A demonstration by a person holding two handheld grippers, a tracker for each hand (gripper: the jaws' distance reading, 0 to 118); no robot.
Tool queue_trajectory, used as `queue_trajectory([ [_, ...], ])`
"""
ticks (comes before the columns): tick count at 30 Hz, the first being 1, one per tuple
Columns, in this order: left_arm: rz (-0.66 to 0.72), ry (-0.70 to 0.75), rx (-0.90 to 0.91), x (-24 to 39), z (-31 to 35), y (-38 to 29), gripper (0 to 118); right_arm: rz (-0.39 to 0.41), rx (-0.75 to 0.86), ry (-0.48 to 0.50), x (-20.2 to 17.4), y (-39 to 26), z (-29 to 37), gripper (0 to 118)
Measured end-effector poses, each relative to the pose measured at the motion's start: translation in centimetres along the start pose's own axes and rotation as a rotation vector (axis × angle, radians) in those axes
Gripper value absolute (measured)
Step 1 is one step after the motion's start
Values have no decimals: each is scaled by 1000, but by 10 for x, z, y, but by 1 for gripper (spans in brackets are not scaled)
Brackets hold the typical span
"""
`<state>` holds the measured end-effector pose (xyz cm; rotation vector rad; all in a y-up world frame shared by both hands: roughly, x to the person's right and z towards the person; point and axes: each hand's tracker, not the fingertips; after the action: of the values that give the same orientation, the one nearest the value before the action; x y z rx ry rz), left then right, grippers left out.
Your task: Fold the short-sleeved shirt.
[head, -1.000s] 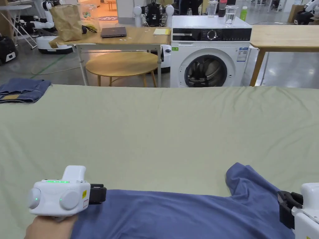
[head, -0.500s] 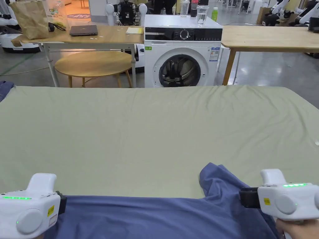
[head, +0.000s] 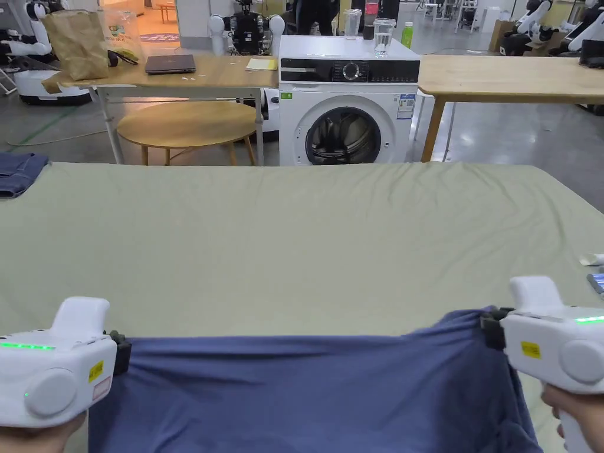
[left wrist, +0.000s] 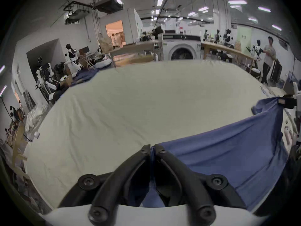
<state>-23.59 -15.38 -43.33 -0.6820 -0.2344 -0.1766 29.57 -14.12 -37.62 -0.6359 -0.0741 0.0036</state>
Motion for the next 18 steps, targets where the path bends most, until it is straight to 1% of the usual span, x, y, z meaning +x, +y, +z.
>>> queue_trajectory([
  [4,15,-52,89,-2,82,-27,0,57,94,19,0,-26,96,0],
  [7,-10,-105,155,0,132,-71,0,53,96,18,-1,-73,139,0],
  [9,-3,-103,136,2,152,-107,0,58,72,0,-5,-113,155,0],
  [11,26,-94,50,5,155,-138,0,59,-9,-22,-11,-148,155,0],
  [13,45,-85,-63,4,143,-172,0,41,-104,-14,-15,-183,149,0],
  [15,76,-95,-132,-1,126,-193,0,12,-160,-26,-19,-202,139,0],
  [16,78,-97,-139,1,123,-199,0,5,-175,-57,-22,-208,136,0],
  [17,72,-88,-105,4,124,-200,0,0,-163,-62,-23,-210,136,0],
  [18,88,-67,-77,8,127,-197,3,-18,-145,-62,-25,-207,136,3],
])
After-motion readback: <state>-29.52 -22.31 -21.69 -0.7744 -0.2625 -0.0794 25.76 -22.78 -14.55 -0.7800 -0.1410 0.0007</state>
